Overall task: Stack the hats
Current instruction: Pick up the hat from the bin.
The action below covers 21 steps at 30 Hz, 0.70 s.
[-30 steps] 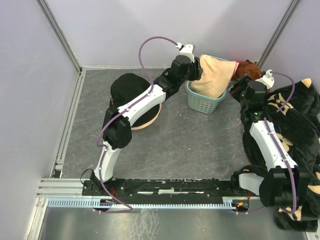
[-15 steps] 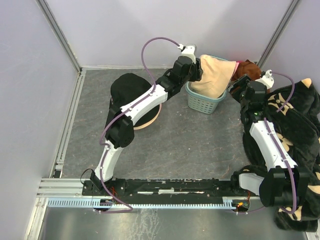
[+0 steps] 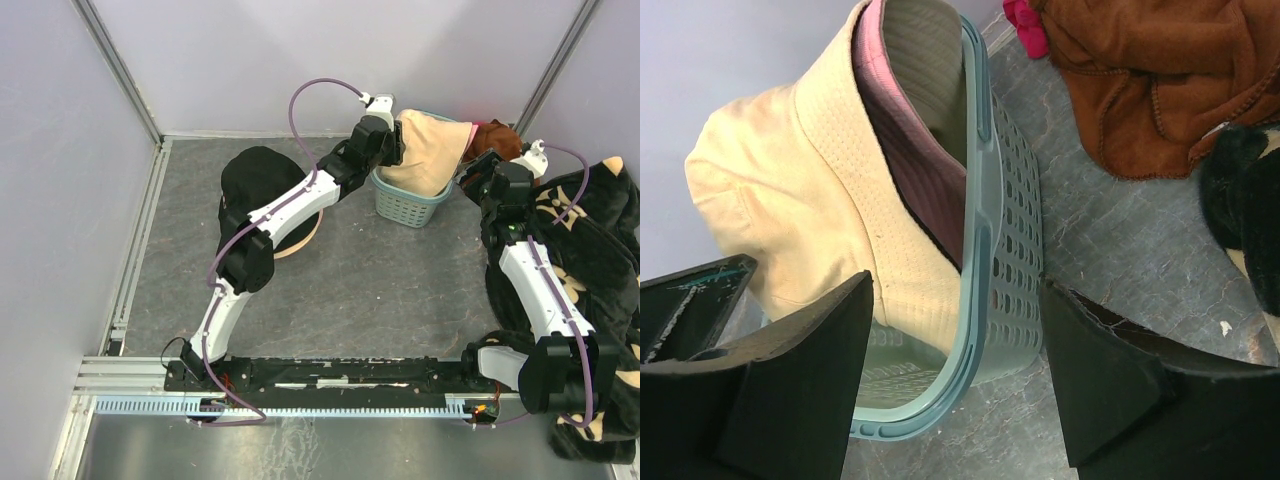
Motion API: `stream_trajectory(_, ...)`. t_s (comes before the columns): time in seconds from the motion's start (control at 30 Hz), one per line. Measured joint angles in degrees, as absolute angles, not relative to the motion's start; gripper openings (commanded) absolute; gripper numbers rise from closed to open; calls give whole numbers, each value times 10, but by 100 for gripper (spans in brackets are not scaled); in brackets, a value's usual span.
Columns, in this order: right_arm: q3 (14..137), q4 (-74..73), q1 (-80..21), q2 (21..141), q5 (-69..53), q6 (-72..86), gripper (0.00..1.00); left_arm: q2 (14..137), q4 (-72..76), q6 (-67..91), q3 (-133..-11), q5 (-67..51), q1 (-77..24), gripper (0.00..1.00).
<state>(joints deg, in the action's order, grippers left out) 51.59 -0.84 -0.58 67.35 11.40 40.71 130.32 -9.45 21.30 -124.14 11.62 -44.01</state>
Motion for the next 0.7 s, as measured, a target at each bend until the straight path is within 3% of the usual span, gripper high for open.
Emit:
stream_trajectory(0.3, 512, -6, -6, 674, 114, 408, 74, 1309, -97, 206, -1242, 119, -440, 9)
stream_trajectory(0.7, 505, -4, -6, 674, 114, 408, 74, 1294, -72, 204, -1213, 119, -442, 3)
